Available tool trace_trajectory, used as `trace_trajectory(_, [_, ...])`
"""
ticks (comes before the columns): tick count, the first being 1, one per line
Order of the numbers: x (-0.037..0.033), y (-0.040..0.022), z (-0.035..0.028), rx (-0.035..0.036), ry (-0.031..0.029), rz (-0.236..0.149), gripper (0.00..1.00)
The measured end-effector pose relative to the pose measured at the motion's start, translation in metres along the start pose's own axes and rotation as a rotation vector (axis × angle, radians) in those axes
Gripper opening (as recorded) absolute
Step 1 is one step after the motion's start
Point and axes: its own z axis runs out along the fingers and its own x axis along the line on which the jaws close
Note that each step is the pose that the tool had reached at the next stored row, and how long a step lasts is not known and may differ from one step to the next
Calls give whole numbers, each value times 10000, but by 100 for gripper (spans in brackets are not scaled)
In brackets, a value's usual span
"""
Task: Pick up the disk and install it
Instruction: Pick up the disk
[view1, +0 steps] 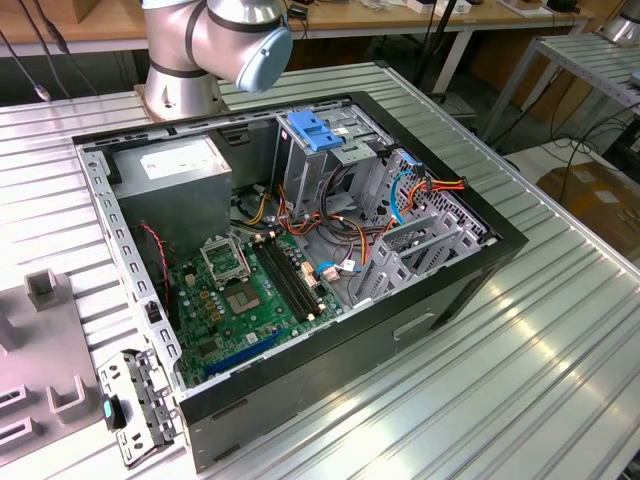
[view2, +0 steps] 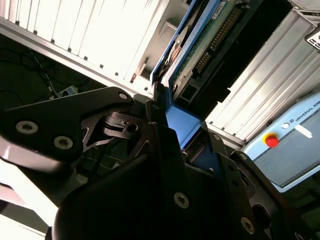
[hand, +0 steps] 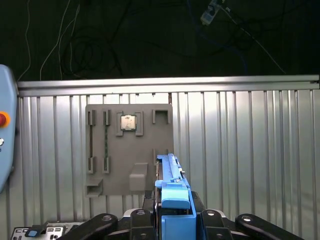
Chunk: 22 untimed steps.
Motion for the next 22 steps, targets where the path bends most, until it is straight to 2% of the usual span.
trace_trajectory(2, [-2,-54,-1,-20,1,0,37])
trace_trajectory(6, [-4,-111,-2,-41,2,1,37])
trace_trajectory(8, [-6,-164,-3,-59,2,1,37])
trace_trajectory(15, [-10,-281,-5,-104,4,1,37])
trace_trajectory(20, [-14,-390,-6,-138,5,2,37])
trace_trajectory(22, [-17,-483,-8,-176,6,3,37])
